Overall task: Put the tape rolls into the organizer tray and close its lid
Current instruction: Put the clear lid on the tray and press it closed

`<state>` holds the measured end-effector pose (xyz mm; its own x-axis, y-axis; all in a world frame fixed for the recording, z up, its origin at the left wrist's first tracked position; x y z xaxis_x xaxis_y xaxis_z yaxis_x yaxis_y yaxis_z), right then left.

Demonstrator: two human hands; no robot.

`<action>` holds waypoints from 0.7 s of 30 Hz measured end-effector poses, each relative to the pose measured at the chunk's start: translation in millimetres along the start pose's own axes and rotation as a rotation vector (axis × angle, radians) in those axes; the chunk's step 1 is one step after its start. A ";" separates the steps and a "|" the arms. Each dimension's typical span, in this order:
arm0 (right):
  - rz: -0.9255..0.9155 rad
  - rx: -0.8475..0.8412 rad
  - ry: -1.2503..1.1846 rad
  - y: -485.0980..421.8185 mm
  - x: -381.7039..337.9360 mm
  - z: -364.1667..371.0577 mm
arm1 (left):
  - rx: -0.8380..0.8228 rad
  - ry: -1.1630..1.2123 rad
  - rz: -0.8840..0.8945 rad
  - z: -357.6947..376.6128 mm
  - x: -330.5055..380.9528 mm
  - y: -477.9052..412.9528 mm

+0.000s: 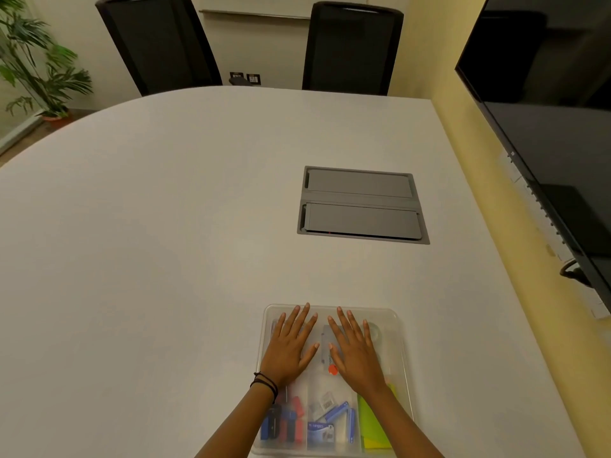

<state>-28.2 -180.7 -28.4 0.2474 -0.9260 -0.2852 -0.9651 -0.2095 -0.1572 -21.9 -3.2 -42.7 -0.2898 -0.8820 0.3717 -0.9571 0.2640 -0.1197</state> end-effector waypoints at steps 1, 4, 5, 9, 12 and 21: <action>0.002 -0.003 -0.004 -0.5 0.1 -0.4 | -0.002 0.004 -0.001 -0.3 0.5 -0.7; 0.000 -0.013 -0.009 -1.8 2.7 -0.5 | -0.002 0.009 0.003 -0.6 1.5 -2.8; 0.000 -0.011 -0.012 -1.8 2.9 -0.6 | 0.002 0.010 0.005 -0.5 1.6 -3.0; 0.002 -0.001 -0.021 -3.6 3.2 -0.1 | 0.009 0.012 0.007 0.0 1.5 -3.9; 0.001 -0.019 -0.028 -3.7 3.9 0.6 | 0.009 0.002 0.011 1.6 0.5 -3.2; -0.013 -0.028 -0.012 -4.6 3.3 -0.9 | 0.026 0.016 0.021 2.6 -0.6 -4.0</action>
<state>-23.0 -183.1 -27.7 0.2605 -0.9195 -0.2945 -0.9638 -0.2300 -0.1346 -17.9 -4.7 -44.9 -0.3101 -0.8699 0.3836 -0.9503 0.2720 -0.1514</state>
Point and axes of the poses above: each hand's wrist, its own y-axis away from the middle knuckle, its own z-axis out of the palm, x = y × z, the point moved 1 cm from there along -y, towards the middle knuckle, and after that the axes turned 12 degrees about x, right-handed, at the moved point
